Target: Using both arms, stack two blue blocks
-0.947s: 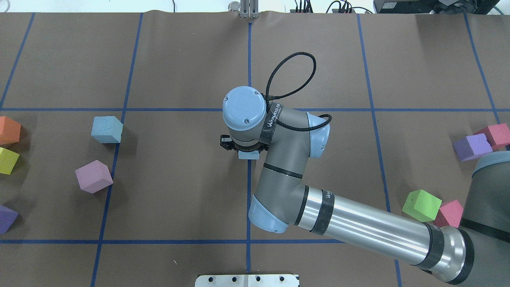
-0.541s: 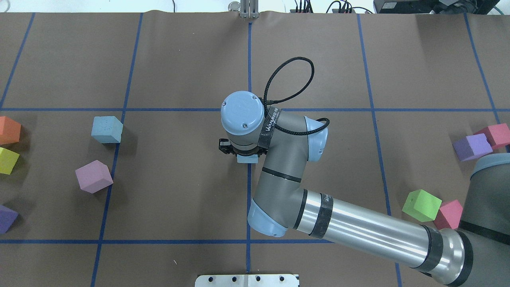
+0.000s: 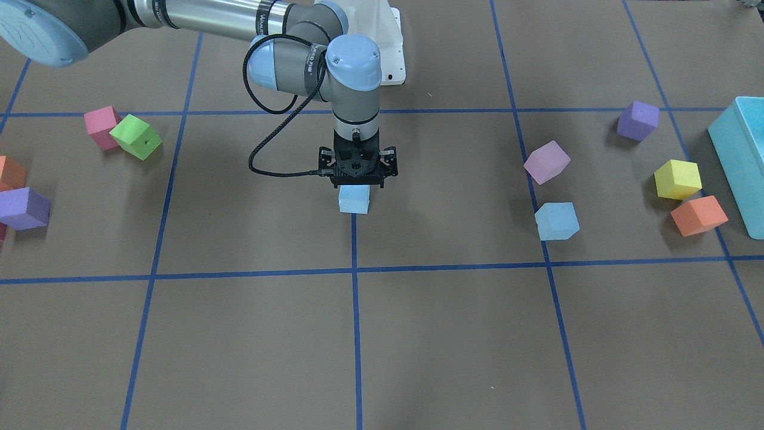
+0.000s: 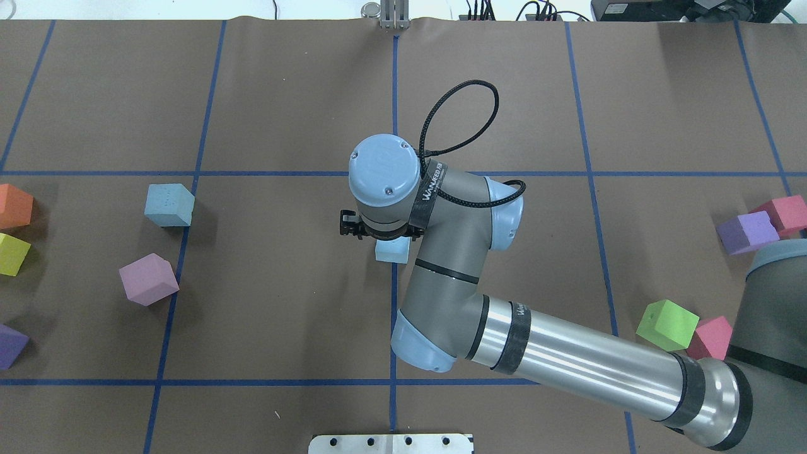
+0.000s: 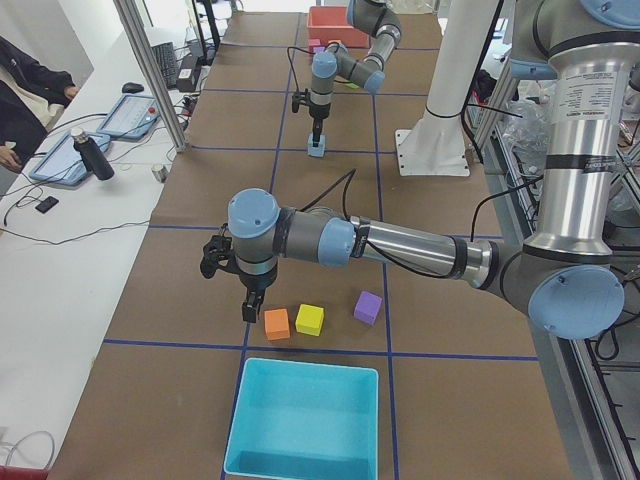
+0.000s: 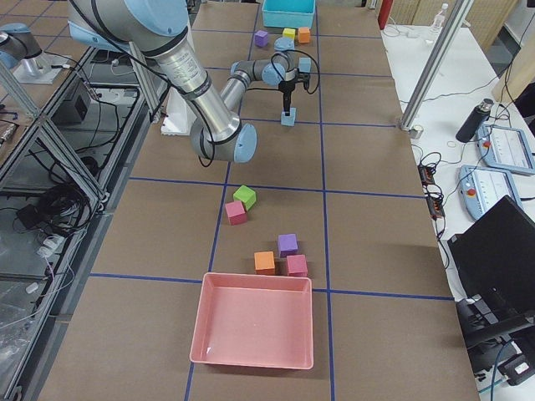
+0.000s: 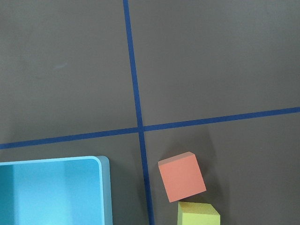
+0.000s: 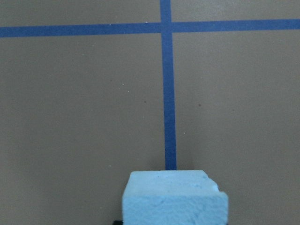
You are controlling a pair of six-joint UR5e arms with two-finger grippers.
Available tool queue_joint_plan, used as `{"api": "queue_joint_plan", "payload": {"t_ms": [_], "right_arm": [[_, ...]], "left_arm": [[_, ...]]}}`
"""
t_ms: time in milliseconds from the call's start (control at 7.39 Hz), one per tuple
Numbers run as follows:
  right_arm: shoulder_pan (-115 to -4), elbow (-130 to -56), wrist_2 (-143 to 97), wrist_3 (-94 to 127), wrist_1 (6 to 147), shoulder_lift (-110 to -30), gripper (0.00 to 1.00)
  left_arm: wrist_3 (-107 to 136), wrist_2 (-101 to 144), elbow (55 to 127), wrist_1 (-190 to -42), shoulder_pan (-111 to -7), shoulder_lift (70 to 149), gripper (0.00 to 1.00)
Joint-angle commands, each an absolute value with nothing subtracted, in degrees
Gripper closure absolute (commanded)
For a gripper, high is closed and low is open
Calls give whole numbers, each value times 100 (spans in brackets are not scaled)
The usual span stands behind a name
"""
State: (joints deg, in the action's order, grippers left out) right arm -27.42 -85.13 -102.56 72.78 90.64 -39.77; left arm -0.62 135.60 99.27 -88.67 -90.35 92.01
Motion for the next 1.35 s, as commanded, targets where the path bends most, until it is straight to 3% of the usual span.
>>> {"api": "queue_joint_plan", "payload": {"t_ms": [0, 271, 677, 947, 1218], "right_arm": [[-3415, -9050, -10675, 6920, 9603, -4025, 0], [-4381, -9699, -11353, 5772, 9756, -4829, 0], [-5937, -10009, -12181, 3418, 9773, -6069, 0], [-6684, -10536, -12287, 1749, 9765, -7333, 0], [-7616, -10582, -12654, 60, 9703, -8354, 0]], "left_arm": [[-53, 13527, 9932, -9086, -9009, 9403, 2], [533, 13518, 9677, -9464, -8702, 9808, 2], [754, 13509, 9624, -10624, -8422, 9782, 2], [974, 13500, 9694, -10635, -7753, 9835, 1], [2017, 13169, 9834, -10652, -7228, 9993, 1]]}}
